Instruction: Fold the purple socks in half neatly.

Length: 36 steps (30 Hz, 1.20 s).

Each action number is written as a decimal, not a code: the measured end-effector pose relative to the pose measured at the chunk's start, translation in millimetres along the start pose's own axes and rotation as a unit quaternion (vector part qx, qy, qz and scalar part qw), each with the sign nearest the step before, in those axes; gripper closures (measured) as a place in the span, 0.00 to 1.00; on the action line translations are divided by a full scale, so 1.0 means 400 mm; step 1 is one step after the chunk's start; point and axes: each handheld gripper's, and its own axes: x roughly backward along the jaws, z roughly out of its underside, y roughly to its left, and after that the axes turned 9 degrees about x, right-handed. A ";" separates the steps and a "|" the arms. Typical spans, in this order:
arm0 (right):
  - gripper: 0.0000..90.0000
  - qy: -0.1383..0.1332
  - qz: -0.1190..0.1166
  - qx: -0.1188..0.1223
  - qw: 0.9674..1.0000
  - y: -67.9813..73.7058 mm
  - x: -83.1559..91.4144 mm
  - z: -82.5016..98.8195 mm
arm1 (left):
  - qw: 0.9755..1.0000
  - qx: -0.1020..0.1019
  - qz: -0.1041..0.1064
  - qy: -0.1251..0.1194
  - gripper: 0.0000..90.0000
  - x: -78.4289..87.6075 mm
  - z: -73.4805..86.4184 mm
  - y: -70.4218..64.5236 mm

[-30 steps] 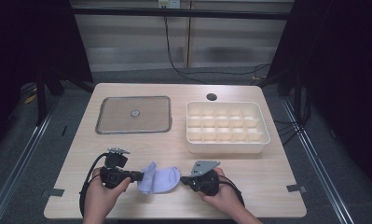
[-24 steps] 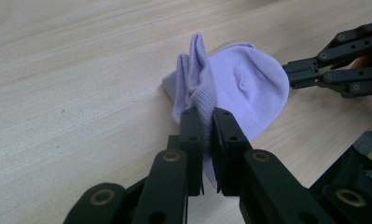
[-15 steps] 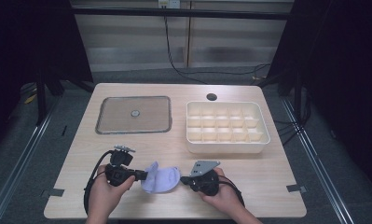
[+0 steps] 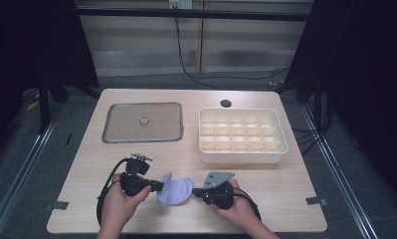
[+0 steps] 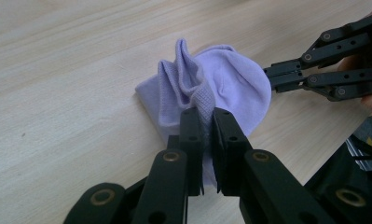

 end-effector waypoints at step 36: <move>1.00 -0.001 0.002 -0.002 1.000 0.002 -0.002 -0.001 | 0.999 -0.027 -0.006 0.023 0.93 -0.089 -0.020 -0.071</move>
